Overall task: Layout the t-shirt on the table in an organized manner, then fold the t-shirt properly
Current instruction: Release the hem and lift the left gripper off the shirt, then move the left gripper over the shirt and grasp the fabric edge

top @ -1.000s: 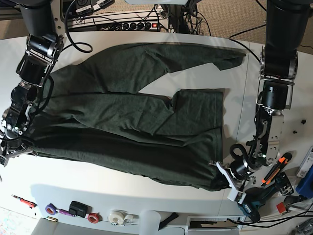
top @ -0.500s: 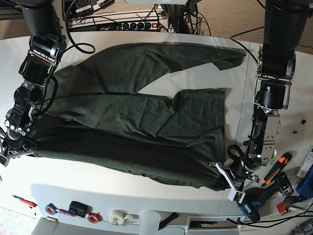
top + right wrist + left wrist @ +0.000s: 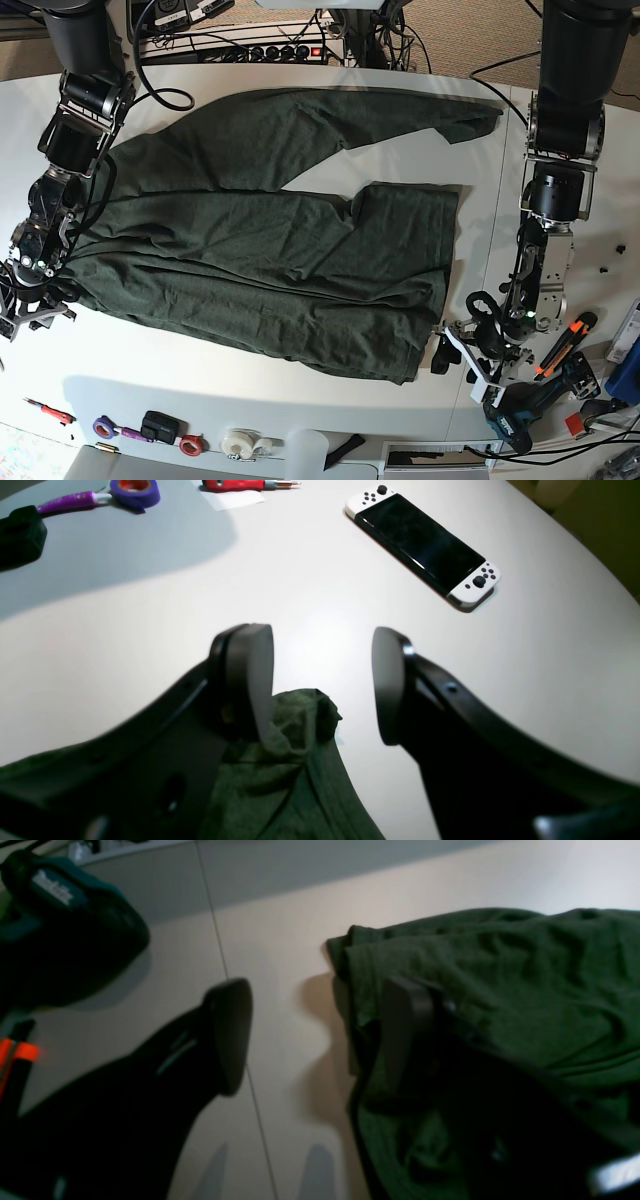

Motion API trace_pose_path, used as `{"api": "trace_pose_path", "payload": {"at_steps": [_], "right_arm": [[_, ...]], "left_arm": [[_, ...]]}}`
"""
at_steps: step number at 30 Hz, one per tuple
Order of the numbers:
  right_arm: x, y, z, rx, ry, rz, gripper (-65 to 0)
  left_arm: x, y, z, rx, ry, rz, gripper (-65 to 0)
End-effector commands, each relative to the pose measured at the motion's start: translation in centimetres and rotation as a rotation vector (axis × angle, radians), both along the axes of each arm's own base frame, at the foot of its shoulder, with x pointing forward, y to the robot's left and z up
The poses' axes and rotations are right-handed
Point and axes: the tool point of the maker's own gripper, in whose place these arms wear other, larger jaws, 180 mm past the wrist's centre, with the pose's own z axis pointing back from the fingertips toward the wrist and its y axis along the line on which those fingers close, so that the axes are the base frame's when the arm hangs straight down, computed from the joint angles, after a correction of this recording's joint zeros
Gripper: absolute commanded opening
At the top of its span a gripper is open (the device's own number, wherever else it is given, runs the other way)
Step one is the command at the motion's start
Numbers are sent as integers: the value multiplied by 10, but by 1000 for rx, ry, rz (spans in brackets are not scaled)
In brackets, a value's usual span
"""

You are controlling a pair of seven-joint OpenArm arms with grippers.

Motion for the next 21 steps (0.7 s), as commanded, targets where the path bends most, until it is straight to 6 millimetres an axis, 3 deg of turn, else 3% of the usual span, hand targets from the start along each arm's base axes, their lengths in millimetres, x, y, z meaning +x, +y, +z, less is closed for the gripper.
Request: {"api": "trace_pose_path", "payload": {"at_steps": [1, 5, 9, 11, 15, 18, 21], "right_arm": [[4, -13, 34, -53, -63, -16, -341], [1, -15, 43, -67, -74, -23, -343], [-9, -8, 64, -107, -92, -13, -348], [-19, 0, 77, -152, -102, 1, -415], [-54, 20, 100, -290, -54, 6, -633], [-80, 38, 110, -376, -26, 15, -650], [-103, 49, 95, -385, 48, 29, -650]], "left_arm": [[12, -1, 29, -33, -70, -14, -249], [-1, -25, 33, -88, -68, -168, -252], [-20, -38, 48, -169, -92, -339, -334], [-20, -29, 55, -208, -98, -321, -381], [-22, -2, 60, -240, -74, -285, -517], [-31, 5, 53, -284, 4, -282, -615], [-52, -7, 37, -381, 129, -316, -650]]}}
